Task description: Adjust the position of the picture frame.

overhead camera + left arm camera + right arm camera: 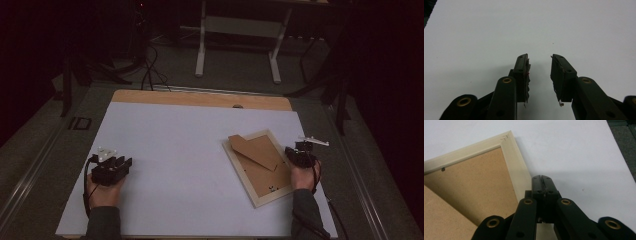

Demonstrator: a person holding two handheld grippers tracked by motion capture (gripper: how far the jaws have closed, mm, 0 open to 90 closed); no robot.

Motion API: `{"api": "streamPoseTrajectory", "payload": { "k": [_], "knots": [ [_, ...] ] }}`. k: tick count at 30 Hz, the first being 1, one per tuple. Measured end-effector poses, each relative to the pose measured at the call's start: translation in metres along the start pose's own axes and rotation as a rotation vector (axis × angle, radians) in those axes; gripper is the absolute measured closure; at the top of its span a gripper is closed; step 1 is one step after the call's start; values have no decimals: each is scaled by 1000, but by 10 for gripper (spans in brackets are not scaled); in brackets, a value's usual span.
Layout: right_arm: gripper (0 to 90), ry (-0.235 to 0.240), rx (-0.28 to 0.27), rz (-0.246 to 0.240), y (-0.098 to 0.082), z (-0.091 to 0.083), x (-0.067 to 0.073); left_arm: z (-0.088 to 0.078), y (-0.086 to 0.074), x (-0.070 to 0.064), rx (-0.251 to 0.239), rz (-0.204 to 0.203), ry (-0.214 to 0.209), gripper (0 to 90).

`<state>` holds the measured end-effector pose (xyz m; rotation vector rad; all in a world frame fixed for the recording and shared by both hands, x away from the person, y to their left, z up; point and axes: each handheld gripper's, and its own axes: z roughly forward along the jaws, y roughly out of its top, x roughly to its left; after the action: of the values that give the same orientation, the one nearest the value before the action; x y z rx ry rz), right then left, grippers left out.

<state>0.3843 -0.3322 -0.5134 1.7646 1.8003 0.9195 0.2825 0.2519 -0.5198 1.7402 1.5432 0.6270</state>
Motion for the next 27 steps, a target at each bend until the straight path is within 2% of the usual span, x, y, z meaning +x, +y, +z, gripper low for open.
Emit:
{"api": "streamPoseTrajectory", "payload": {
  "k": [5,6,7,13,16,17,19,21,27],
  "knots": [
    [896,-26,7,-11,2,1,3,-1,0,0,-3,0,-5,682],
    [897,-45,2,16,3,3,0,-2,0,0,-7,-1,-8,683],
    [897,-43,14,29,3,4,-2,-2,0,0,-8,-1,-9,683],
    [898,-46,24,20,5,7,0,0,0,-1,1,10,-10,680],
    [897,-30,18,18,9,8,7,0,0,-2,2,15,-10,677],
    [897,-13,25,9,10,9,11,0,0,-2,3,14,-10,676],
    [897,-16,30,-24,12,12,20,0,0,-2,1,14,-11,675],
    [897,-17,19,-9,13,15,24,-1,0,-1,-5,8,-12,674],
    [897,-85,7,33,13,15,16,-2,-1,4,-6,-7,-12,674]
  ]
}}
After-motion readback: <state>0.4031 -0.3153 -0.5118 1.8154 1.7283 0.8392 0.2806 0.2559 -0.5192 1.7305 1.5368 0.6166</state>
